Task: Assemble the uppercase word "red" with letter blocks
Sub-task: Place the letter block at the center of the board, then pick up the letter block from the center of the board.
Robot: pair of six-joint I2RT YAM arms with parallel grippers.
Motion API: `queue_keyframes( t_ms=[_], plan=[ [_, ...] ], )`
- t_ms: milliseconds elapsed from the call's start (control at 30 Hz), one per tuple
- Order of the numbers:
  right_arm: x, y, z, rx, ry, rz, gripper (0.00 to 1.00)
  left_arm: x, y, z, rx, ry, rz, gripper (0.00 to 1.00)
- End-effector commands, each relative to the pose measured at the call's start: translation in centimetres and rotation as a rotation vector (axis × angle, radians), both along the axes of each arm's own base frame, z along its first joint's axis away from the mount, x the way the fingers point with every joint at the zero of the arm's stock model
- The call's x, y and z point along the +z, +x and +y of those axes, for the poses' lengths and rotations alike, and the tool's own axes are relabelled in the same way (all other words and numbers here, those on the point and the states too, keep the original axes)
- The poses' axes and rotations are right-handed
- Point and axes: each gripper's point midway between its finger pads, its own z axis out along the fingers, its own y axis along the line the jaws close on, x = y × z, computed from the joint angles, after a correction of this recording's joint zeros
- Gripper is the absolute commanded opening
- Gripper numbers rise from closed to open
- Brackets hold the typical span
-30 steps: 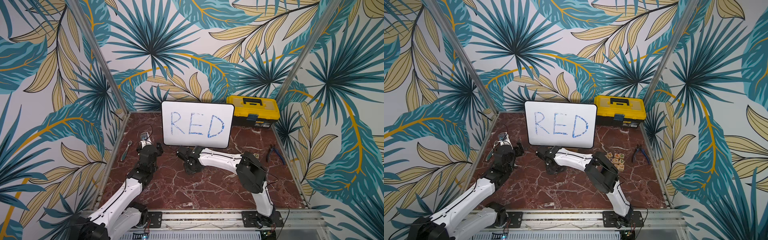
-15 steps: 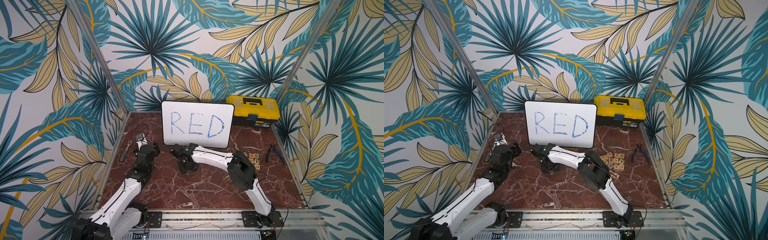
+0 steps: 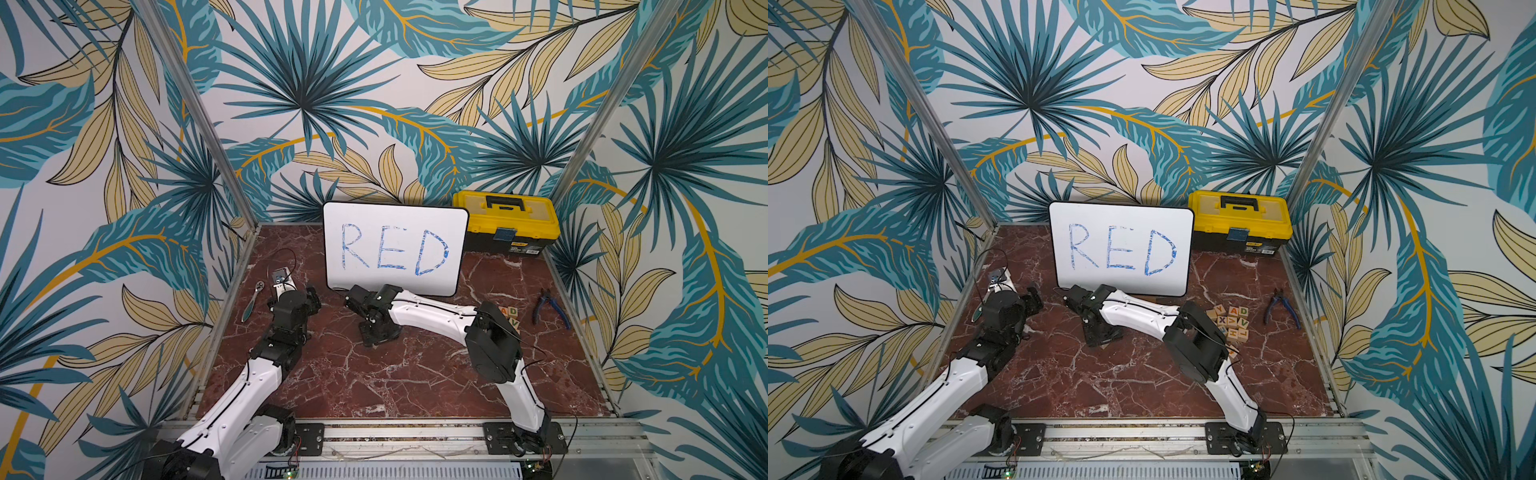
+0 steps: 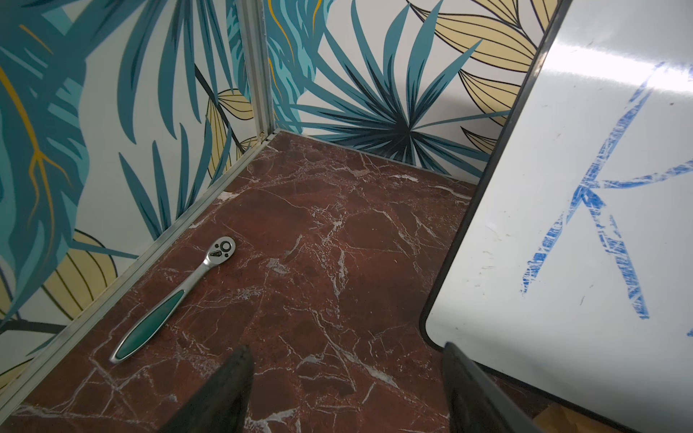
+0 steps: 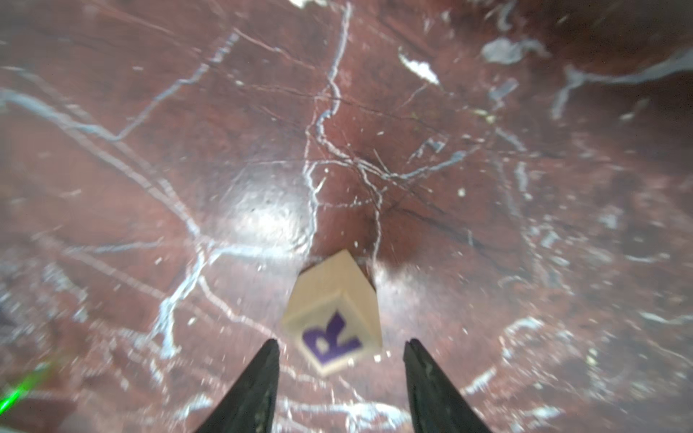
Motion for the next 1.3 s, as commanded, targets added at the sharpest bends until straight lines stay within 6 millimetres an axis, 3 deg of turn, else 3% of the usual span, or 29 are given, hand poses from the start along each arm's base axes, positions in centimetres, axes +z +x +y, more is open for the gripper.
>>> queue_keyframes(
  t_ms=[0, 200, 367, 500, 733, 1267],
  plan=[
    [1.9, -1.3, -1.9, 0.164, -0.043, 0.016, 0.55, -1.3, -0.5, 0.3, 0.002, 0.021, 0.037, 0.79],
    [3.4, -1.1, -3.2, 0.472, -0.109, -0.062, 0.52, -1.5, -0.6, 0.5, 0.013, 0.004, 0.035, 0.79],
    [1.1, -0.2, -3.5, 0.633, -0.168, -0.114, 0.51, -2.5, -0.8, 1.2, 0.032, -0.040, 0.048, 0.79],
    [0.3, 0.2, -2.4, 0.652, -0.168, -0.096, 0.51, -3.4, -1.6, 2.3, 0.055, -0.117, 0.043, 0.79],
    [-0.3, 0.6, -0.4, 0.653, -0.115, -0.091, 0.53, -3.1, -2.3, 3.0, 0.042, -0.161, 0.009, 0.79],
    [-2.6, 1.3, 0.5, 0.560, -0.131, -0.043, 0.51, -3.4, -2.0, 3.2, 0.044, -0.160, 0.027, 0.79]
  ],
)
